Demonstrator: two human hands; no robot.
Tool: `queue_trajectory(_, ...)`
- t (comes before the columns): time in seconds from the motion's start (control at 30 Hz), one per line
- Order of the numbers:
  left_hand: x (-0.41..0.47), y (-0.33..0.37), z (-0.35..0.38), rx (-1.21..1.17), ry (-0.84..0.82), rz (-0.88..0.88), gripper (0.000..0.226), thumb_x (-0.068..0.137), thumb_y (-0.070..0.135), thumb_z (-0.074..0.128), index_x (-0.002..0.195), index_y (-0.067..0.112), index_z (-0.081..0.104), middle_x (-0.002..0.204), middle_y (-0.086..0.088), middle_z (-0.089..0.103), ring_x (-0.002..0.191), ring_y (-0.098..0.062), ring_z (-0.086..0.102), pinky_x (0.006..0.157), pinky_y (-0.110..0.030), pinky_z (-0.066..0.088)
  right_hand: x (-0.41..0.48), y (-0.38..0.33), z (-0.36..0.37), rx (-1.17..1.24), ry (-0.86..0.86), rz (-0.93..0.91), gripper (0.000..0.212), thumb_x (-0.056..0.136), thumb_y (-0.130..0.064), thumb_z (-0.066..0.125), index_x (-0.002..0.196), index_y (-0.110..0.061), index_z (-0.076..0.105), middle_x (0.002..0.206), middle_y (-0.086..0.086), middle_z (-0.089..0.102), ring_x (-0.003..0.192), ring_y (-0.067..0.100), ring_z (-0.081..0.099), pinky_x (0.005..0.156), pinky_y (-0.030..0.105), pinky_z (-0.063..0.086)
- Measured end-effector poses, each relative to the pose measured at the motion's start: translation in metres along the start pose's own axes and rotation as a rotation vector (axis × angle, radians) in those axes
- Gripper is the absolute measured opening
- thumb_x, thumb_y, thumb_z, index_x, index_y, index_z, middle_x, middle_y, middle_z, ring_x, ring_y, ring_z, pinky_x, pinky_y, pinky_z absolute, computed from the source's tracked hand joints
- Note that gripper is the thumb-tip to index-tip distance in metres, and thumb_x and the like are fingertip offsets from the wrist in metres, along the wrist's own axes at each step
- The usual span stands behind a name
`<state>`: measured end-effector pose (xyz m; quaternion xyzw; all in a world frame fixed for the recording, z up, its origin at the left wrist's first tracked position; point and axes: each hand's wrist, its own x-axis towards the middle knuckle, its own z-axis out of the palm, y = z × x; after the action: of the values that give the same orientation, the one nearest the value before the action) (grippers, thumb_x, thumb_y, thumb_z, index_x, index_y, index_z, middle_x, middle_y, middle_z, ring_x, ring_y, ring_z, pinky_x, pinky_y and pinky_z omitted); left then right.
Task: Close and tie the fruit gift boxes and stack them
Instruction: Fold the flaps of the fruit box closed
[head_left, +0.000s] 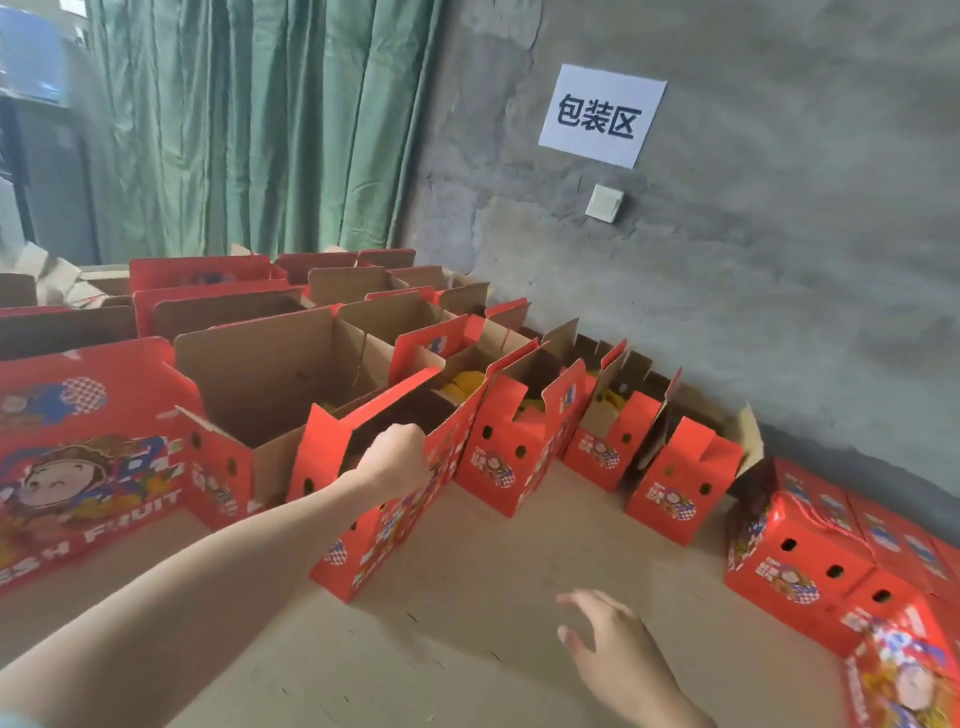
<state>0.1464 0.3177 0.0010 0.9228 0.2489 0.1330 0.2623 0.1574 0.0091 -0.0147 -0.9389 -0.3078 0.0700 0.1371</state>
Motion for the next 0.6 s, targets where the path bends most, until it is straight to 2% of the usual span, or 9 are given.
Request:
queue_trajectory(0.13,-0.038,0.037,0.008,-0.024,-0.078,0.084,0.018,0.086,0.009,0.049,0.071,0.000,0.053,0.073,-0.009,0.060,0.070,-0.029,0.061,0.052,-0.030,0.043,-0.003,0.000,-0.002,0.057,0.017,0.060,0.035,0.096,-0.032,0.051,0.131,-0.028,0.051,0.134,-0.008,0.054,0.127,0.010,0.045,0.101,0.022,0.036)
queue_trajectory(0.23,-0.079,0.076,0.019,-0.021,-0.194,0.158,0.019,0.088,0.012,0.050,0.073,0.002,0.053,0.067,-0.005,0.054,0.078,-0.030,0.065,0.054,-0.026,0.040,-0.003,-0.004,-0.003,0.155,0.057,0.068,0.038,0.096,-0.028,0.053,0.133,-0.019,0.054,0.132,-0.002,0.058,0.124,0.014,0.052,0.099,0.019,0.036)
queue_trajectory(0.3,-0.112,0.105,0.032,-0.005,-0.294,0.198,0.017,0.087,0.008,0.046,0.081,-0.001,0.059,0.082,-0.012,0.064,0.086,-0.030,0.066,0.059,-0.027,0.044,-0.008,-0.010,-0.006,0.284,0.085,0.073,0.027,0.097,-0.028,0.052,0.119,-0.018,0.063,0.116,-0.003,0.066,0.107,0.013,0.061,0.086,0.018,0.042)
queue_trajectory(0.33,-0.130,0.118,0.040,-0.019,-0.340,0.233,0.018,0.086,0.007,0.046,0.083,-0.002,0.061,0.087,-0.014,0.066,0.086,-0.030,0.067,0.062,-0.028,0.045,-0.012,-0.011,-0.010,0.377,0.097,0.100,0.020,0.097,-0.032,0.049,0.101,-0.020,0.066,0.098,-0.005,0.069,0.091,0.012,0.063,0.074,0.020,0.043)
queue_trajectory(0.37,-0.148,0.130,0.047,-0.042,-0.380,0.284,0.019,0.085,0.007,0.046,0.084,-0.002,0.062,0.089,-0.015,0.067,0.086,-0.029,0.066,0.064,-0.028,0.047,-0.017,-0.012,-0.015,0.449,0.110,0.145,0.026,0.097,-0.035,0.046,0.081,-0.021,0.061,0.079,-0.008,0.066,0.075,0.011,0.060,0.065,0.023,0.041)
queue_trajectory(0.43,-0.182,0.153,0.060,-0.058,-0.450,0.395,0.023,0.086,0.008,0.044,0.090,-0.003,0.064,0.092,-0.015,0.067,0.087,-0.028,0.066,0.068,-0.028,0.047,-0.029,-0.005,-0.026,0.523,0.164,0.246,0.043,0.096,-0.040,0.041,0.060,-0.017,0.044,0.057,-0.007,0.053,0.059,0.014,0.049,0.058,0.029,0.037)
queue_trajectory(0.53,-0.216,0.187,0.074,0.010,-0.556,0.605,0.030,0.096,0.020,0.039,0.094,0.000,0.062,0.098,-0.017,0.066,0.085,-0.029,0.061,0.064,-0.027,0.041,-0.056,0.023,-0.044,0.578,0.231,0.411,0.054,0.088,-0.055,0.049,0.053,-0.016,0.039,0.049,-0.009,0.047,0.053,0.013,0.046,0.053,0.027,0.035)
queue_trajectory(0.6,-0.216,0.207,0.074,0.089,-0.620,0.804,0.030,0.099,0.022,0.040,0.100,0.003,0.063,0.101,-0.017,0.065,0.082,-0.024,0.055,0.062,-0.018,0.038,-0.077,0.043,-0.055,0.560,0.146,0.437,0.041,0.085,-0.043,0.060,0.059,-0.013,0.046,0.058,-0.003,0.054,0.056,0.015,0.051,0.053,0.026,0.039)
